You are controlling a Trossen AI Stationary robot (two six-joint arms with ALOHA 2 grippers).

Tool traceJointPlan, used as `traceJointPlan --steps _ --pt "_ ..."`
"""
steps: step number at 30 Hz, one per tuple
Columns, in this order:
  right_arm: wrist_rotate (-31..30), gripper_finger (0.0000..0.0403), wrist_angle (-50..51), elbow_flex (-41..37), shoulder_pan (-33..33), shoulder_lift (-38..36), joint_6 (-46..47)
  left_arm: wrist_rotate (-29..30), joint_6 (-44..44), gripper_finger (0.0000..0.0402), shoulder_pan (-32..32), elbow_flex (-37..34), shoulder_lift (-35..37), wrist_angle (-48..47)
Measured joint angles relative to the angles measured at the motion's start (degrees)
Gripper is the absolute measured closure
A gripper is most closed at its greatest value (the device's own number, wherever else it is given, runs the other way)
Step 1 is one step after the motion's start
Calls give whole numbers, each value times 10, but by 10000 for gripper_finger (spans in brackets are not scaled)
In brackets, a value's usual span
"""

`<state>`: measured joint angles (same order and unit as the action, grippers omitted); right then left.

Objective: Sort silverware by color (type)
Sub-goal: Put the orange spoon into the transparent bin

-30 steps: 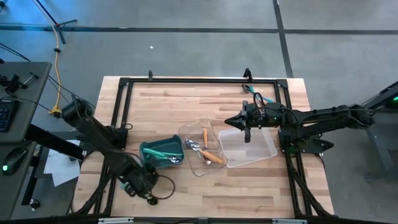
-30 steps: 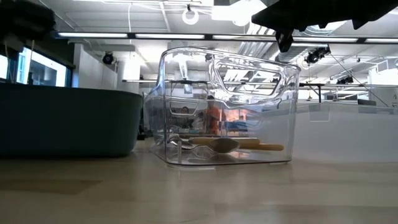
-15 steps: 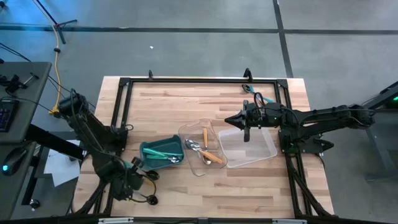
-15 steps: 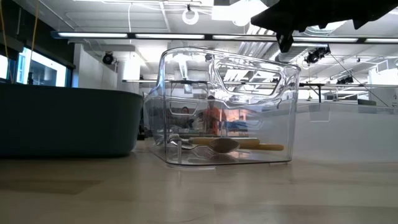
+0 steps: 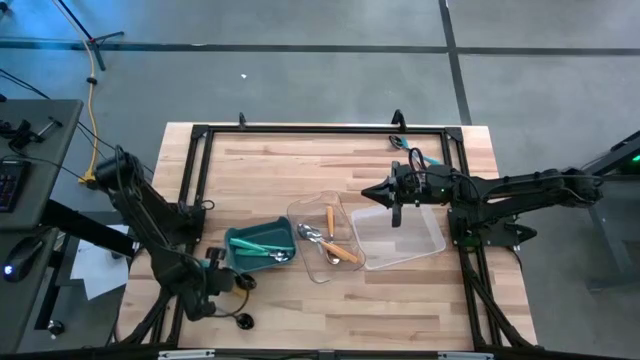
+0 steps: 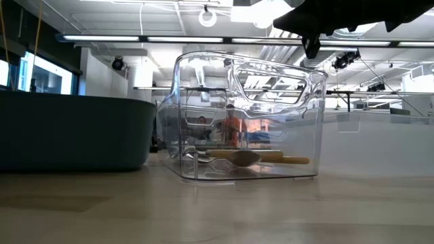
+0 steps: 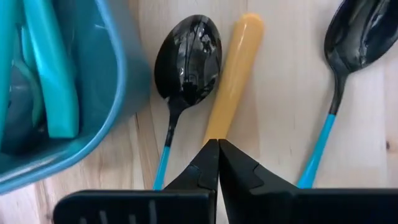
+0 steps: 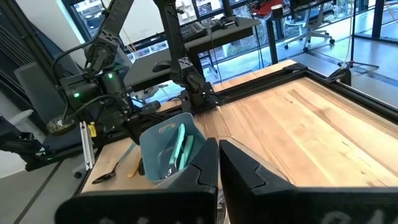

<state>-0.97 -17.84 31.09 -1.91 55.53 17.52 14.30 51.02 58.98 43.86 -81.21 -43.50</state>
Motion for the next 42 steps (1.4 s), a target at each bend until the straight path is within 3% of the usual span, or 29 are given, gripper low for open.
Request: traceJointPlan --steps 17,42 --pt "0 403 1 0 0 0 0 14 33 401 9 0 -65 -2" --pt "0 403 20 0 0 0 0 -13 -8 401 9 31 -61 9"
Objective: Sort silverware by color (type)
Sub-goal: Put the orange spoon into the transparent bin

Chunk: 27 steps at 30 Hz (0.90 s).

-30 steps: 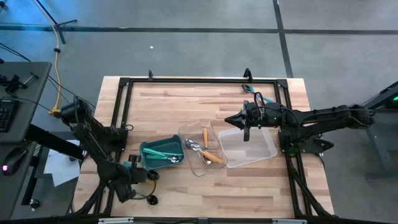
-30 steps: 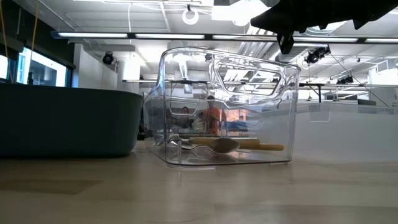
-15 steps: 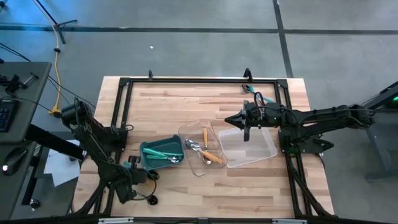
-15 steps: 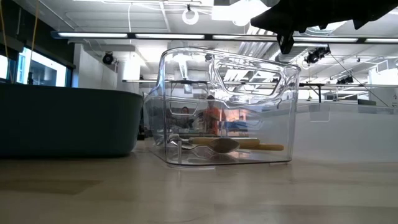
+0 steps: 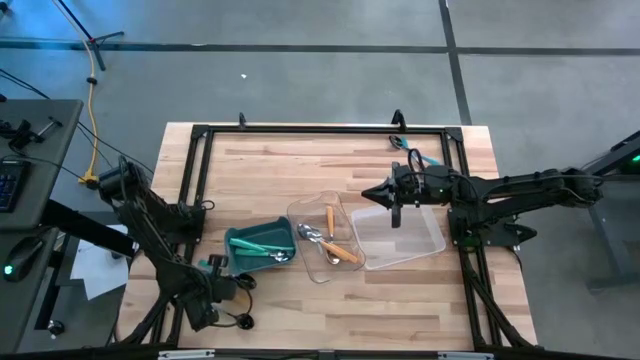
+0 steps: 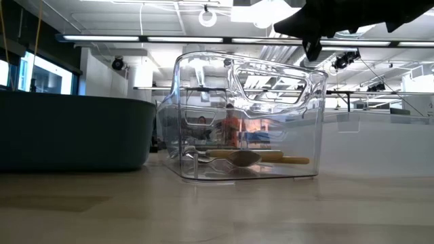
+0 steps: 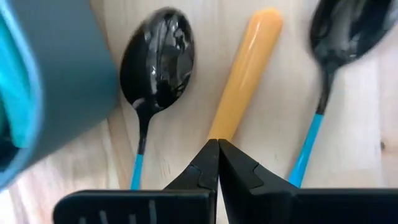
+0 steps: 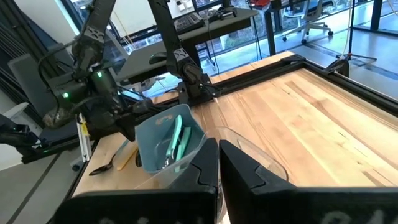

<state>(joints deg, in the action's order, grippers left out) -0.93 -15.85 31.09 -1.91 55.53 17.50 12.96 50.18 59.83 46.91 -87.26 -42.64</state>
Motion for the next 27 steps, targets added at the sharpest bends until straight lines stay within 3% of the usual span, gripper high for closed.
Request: traceJointPlan --steps 9,27 --pt "-1 403 2 0 0 0 0 85 -11 401 0 8 55 -73" --pt "-4 403 2 0 0 0 0 67 -64 401 -1 7 -19 25"
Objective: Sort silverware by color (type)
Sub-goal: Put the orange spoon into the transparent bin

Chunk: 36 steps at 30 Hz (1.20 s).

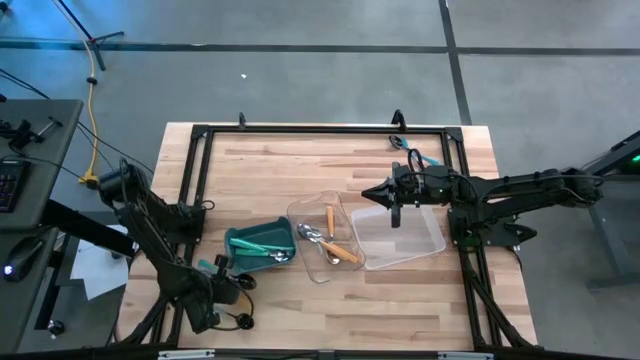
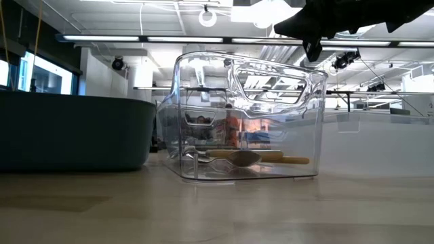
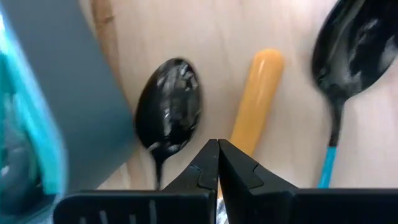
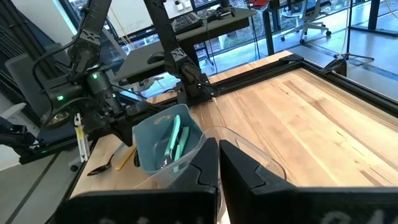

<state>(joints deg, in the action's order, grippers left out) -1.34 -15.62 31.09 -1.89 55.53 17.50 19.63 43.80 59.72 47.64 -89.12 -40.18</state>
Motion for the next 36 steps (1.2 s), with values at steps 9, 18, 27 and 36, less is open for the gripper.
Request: traceJointPlan --steps 9,18,27,36 --pt "0 403 0 0 0 0 0 4 -6 401 1 0 -6 8" --pt "0 403 0 0 0 0 0 1 -6 401 19 0 -6 -14" --pt "-1 403 0 0 0 0 -4 4 -19 401 22 -5 -6 -15" --pt "-1 403 1 0 0 0 -10 -11 -21 401 16 -27 -6 -5"
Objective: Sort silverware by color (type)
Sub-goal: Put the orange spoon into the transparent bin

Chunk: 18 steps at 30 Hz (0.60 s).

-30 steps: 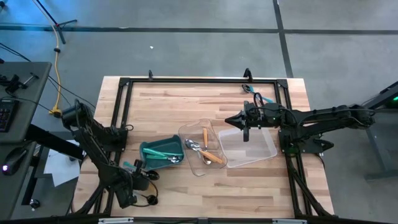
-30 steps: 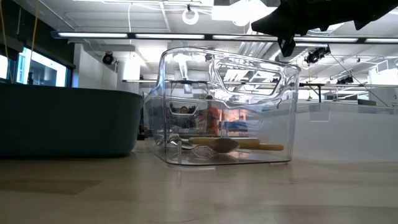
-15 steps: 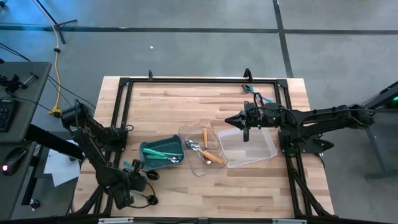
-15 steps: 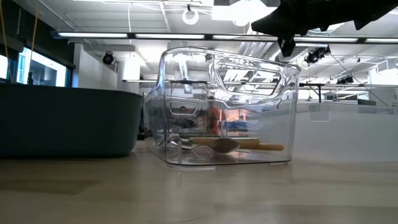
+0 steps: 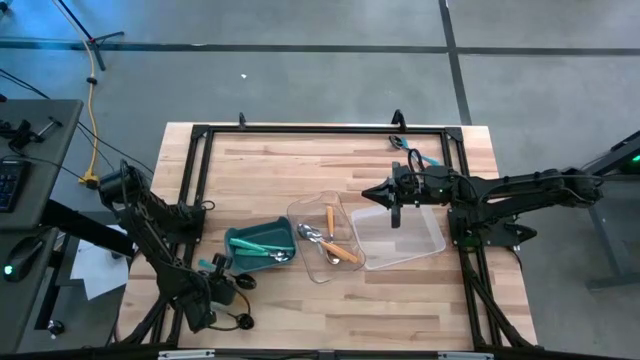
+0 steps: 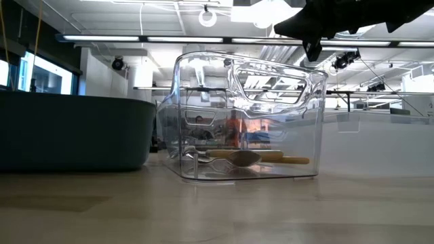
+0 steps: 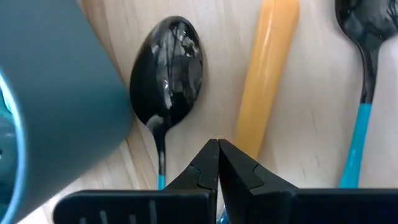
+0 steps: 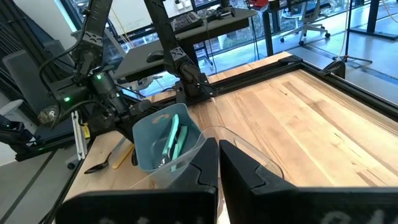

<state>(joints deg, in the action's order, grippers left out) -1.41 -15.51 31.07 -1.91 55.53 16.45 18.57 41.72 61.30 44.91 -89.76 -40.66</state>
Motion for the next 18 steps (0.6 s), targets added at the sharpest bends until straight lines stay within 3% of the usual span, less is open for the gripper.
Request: traceJointPlan --steps 18 --pt "0 403 0 0 0 0 0 -38 -14 401 -2 -13 0 41"
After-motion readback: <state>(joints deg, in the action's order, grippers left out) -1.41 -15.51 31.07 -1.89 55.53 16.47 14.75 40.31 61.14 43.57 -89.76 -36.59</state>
